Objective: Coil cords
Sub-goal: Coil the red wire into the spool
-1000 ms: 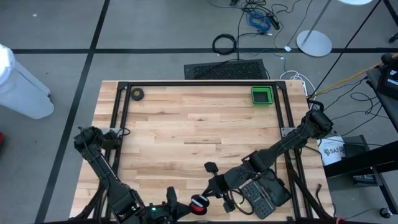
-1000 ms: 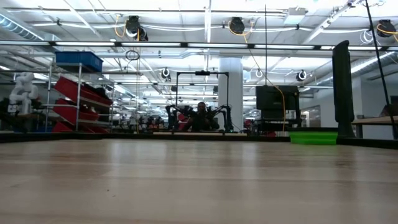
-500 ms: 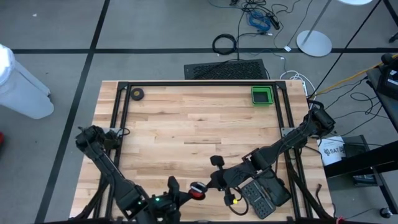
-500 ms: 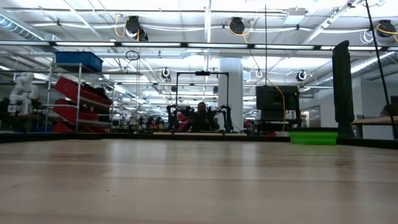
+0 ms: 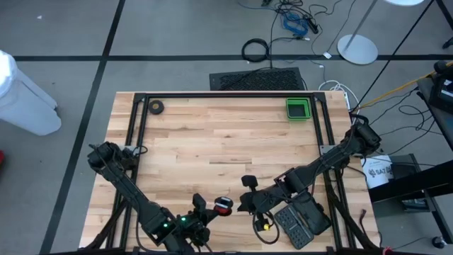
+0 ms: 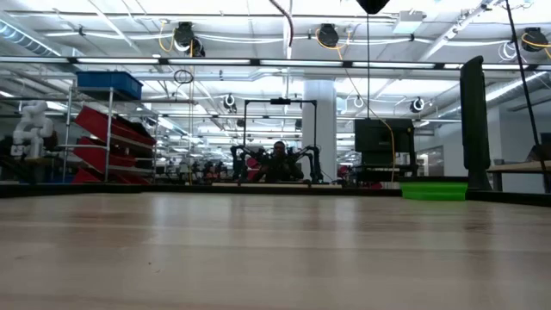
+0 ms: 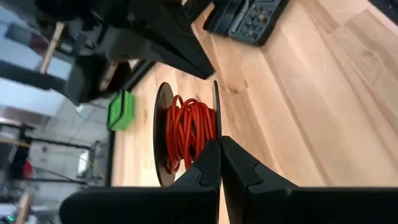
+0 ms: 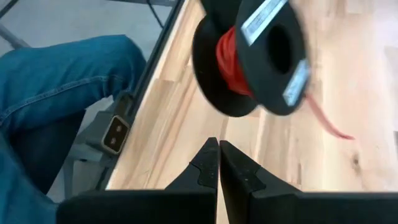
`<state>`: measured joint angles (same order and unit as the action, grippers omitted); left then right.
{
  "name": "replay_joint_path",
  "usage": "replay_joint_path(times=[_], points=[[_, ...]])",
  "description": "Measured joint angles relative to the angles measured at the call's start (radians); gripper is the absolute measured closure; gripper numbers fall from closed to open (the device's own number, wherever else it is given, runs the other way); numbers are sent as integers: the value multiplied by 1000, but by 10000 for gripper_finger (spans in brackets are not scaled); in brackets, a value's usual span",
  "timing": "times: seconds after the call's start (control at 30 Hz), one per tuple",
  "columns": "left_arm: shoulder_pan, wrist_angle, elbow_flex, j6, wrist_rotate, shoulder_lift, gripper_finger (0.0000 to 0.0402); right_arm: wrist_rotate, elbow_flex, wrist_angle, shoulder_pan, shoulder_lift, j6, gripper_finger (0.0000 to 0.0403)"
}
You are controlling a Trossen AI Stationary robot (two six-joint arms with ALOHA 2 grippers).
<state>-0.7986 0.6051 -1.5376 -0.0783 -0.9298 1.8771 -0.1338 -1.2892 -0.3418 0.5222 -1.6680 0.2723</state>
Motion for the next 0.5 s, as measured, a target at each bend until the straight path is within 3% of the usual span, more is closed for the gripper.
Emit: replay_joint_path(times=[0.13,0.5], points=[[-3,3,20,100,1,1,400,-24,0,3,-6,0,0,402],[-15,3,40,89,17,1,400,-44,46,55,-18,-1,-189,402]])
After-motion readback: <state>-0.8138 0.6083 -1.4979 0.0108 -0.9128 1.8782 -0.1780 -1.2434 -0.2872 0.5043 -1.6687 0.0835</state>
